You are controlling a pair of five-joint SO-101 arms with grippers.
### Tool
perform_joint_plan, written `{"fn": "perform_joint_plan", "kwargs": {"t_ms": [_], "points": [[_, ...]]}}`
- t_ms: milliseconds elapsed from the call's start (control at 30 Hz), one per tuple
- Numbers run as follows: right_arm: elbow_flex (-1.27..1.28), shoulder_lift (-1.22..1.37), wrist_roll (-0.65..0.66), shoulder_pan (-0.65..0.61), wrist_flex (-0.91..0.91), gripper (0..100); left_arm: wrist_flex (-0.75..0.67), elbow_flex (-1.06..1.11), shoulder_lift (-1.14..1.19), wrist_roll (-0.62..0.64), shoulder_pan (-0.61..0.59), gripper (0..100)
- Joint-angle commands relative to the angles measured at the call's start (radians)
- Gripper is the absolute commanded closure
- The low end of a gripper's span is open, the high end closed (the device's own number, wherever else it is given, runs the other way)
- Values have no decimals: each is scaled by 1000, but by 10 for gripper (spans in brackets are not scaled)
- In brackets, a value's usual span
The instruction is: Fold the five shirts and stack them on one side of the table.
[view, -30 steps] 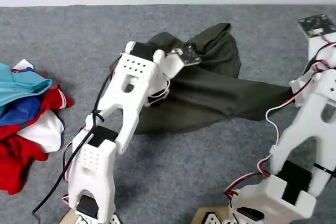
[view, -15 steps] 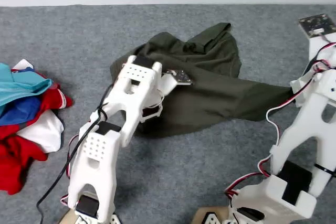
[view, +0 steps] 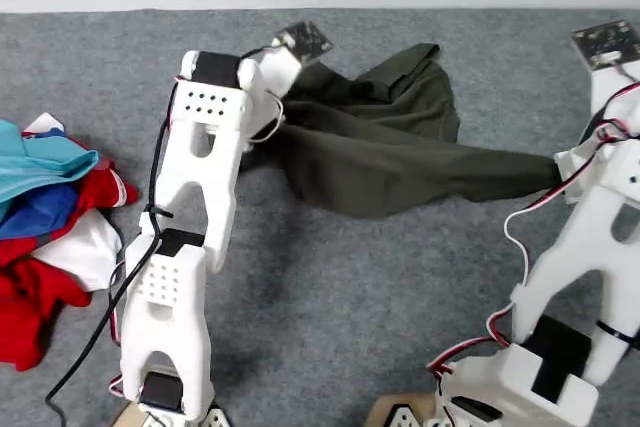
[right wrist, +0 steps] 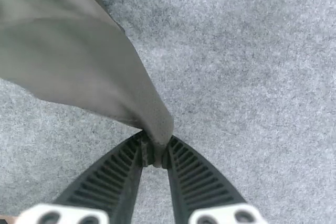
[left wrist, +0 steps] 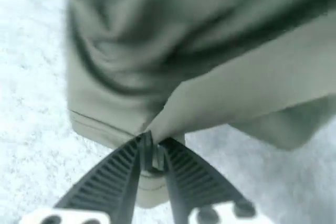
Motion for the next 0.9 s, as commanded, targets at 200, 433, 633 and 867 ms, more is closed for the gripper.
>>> {"fn": "perform_joint_plan", "kwargs": {"t_ms": [200,433,633,867], "points": [[-58,-50,2,81,1,987,-183,-48,-6,233,-12,815],[-58,-50,6,242,-71,987,-183,-56,-20,245,25,815],[-58,-50,8,295,-65,987,-5,-88,-43,198,81,836],[-57,-50,6,255,-33,987,37,-54,11,153,227,862]]}}
